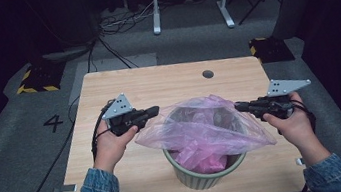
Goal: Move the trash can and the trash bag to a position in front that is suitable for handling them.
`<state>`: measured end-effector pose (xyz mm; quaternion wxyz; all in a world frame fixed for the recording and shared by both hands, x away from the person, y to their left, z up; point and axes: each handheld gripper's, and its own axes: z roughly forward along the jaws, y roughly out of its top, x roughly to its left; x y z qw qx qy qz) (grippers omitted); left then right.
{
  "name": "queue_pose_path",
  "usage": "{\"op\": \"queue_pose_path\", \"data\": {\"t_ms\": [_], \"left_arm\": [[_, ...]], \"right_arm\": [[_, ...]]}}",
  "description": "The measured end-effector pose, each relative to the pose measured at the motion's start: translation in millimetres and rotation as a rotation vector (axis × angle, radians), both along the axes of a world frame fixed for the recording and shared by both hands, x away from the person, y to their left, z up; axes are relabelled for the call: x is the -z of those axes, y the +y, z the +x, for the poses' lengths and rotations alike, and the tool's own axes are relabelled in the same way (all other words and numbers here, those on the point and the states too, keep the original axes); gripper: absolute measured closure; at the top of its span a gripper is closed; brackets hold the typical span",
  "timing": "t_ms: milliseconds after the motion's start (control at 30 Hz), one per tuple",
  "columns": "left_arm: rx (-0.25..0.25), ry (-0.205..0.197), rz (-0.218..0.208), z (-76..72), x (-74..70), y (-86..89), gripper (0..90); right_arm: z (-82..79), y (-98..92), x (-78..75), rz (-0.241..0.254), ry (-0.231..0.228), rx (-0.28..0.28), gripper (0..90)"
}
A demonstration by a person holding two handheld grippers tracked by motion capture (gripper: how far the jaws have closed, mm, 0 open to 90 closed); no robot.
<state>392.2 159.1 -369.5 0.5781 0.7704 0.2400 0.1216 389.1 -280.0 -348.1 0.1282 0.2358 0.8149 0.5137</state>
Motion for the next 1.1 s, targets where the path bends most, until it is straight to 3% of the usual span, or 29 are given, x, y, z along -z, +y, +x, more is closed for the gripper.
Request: {"op": "queue_pose_path", "data": {"t_ms": [300, 400, 467, 633, 733, 833, 1100], "left_arm": [[0.014, 0.079, 0.026, 5.4, 24.7, -1.5, 90.0], [0.01, 0.094, 0.06, 4.1, 31.5, -2.0, 90.0], [-0.009, 0.113, 0.085, 5.1, 37.7, -0.6, 90.0], [0.013, 0.153, 0.085, 4.7, 51.6, 0.5, 90.0], [0.036, 0.13, 0.052, -1.3, 46.8, 0.6, 89.8], [0.009, 0.096, 0.01, -6.9, 34.7, 2.9, 72.4], [-0.054, 0.026, -0.095, -13.6, 0.9, 13.4, 43.3]], "right_arm": [[7.3, 2.9, 22.2, -0.04, 0.058, 0.014, 90.0], [5.6, 4.0, 28.4, -0.051, 0.071, 0.001, 90.0], [5.2, 3.6, 33.9, -0.083, 0.084, 0.011, 90.0], [7.1, -2.9, 50.5, -0.098, 0.128, 0.019, 90.0], [3.7, -4.8, 51.6, -0.084, 0.12, 0.005, 90.0], [1.3, -6.3, 43.6, -0.061, 0.091, 0.009, 90.0], [-5.3, -3.1, 8.9, -0.014, -0.02, 0.012, 90.0]]}}
